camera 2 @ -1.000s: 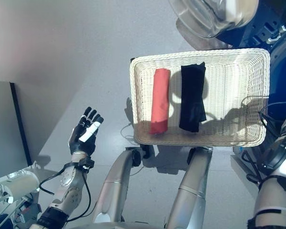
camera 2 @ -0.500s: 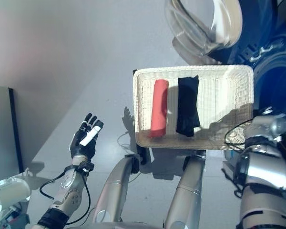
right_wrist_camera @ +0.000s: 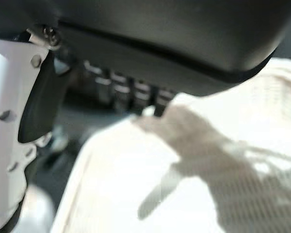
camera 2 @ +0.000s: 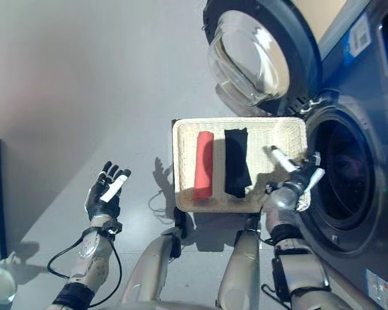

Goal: Pick up the clothes and place them into the washing machine

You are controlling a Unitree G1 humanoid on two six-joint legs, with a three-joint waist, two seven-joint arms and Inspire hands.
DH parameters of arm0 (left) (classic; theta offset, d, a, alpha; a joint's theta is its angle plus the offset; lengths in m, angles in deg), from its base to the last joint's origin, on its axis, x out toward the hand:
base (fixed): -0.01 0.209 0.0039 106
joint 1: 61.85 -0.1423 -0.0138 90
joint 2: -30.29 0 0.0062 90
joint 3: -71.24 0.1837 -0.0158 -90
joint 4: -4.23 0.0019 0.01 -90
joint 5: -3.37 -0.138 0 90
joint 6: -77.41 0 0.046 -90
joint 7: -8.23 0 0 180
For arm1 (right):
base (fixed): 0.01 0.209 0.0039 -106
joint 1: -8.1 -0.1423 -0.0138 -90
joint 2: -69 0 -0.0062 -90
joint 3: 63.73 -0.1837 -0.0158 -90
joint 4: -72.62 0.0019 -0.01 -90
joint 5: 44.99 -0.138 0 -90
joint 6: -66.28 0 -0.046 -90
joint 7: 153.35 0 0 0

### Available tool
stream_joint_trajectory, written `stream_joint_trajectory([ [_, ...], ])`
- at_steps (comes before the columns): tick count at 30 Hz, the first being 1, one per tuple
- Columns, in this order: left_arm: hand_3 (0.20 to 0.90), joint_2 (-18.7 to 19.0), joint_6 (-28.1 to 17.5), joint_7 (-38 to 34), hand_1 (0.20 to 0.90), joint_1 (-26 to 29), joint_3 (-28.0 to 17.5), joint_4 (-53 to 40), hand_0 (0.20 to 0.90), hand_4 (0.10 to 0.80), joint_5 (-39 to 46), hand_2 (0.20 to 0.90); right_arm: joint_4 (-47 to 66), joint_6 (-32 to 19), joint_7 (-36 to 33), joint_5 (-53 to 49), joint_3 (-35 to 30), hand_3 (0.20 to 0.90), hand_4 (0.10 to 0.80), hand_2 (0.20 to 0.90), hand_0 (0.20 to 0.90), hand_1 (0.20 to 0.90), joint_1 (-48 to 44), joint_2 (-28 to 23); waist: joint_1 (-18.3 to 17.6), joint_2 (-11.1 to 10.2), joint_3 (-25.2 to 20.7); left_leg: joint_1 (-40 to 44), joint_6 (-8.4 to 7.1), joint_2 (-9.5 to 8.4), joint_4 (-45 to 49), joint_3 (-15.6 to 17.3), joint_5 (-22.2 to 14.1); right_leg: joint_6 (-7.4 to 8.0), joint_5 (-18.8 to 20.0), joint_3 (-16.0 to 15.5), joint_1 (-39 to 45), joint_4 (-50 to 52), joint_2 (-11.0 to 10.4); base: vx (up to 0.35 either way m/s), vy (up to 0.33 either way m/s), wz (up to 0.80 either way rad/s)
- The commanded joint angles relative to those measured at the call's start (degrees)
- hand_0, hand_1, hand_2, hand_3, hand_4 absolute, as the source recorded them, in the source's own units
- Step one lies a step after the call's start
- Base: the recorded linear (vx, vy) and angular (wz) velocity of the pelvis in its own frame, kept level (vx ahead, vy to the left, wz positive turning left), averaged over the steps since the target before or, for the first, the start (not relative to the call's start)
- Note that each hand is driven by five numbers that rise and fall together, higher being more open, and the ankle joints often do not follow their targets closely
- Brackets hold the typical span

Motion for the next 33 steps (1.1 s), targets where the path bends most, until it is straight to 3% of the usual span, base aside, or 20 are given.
stream_joint_trajectory([
  [1,0.9,2.5,-6.0,-1.0,0.9,-0.3,-4.1,-3.8,0.9,0.8,-3.1,0.9,2.9,0.4,-2.5,7.8,2.1,0.9,0.8,0.9,0.9,0.9,-1.1,-3.4,1.0,-0.5,-1.1,0.0,-4.4,1.32,-5.0,-2.8,5.3,-0.43,2.2,-1.0,4.4,-1.8,-2.0,0.004,-0.005,0.21],
  [7,0.9,2.9,-5.4,0.2,0.9,1.4,-1.9,-1.6,0.9,0.8,-3.6,0.9,-15.0,7.5,-0.3,15.0,8.0,0.9,0.8,0.9,0.9,0.9,-8.3,-4.7,3.8,-0.4,-0.7,2.0,-4.38,1.02,-5.9,-4.3,5.8,-0.09,2.3,-2.8,8.5,-3.0,-2.7,-0.001,-0.015,0.18],
  [11,0.9,4.1,-4.7,1.6,0.9,1.0,-1.1,-3.2,0.9,0.8,-3.2,0.9,-20.8,9.2,-0.1,15.1,7.4,0.9,0.8,0.9,0.9,0.9,-11.3,-4.7,5.3,-0.5,-1.0,1.0,-4.0,0.58,-5.1,-4.6,5.9,-0.04,2.3,-3.4,8.4,-3.1,-2.9,-0.012,0.003,0.14],
  [26,0.9,5.7,-3.5,2.6,0.9,0.0,-0.1,-6.9,0.9,0.8,-3.7,0.9,-26.3,13.5,-0.8,18.3,7.9,0.9,0.8,0.9,0.9,0.9,-13.6,-3.6,7.2,-1.2,-0.5,-3.6,-2.62,-0.41,1.8,-5.1,2.6,0.04,1.0,-3.3,7.3,-0.9,-3.3,-0.002,0.009,0.05],
  [33,0.9,7.0,-3.0,2.3,0.9,-0.6,-0.2,-9.0,0.9,0.8,-3.7,0.9,-27.1,14.9,-2.2,19.3,7.8,0.9,0.8,0.9,0.9,0.9,-16.5,-2.5,8.4,-1.0,0.7,-8.3,-1.72,-0.84,8.1,-5.6,0.3,-0.52,-1.1,-2.8,3.5,4.8,-3.4,-0.023,0.016,0.09],
])
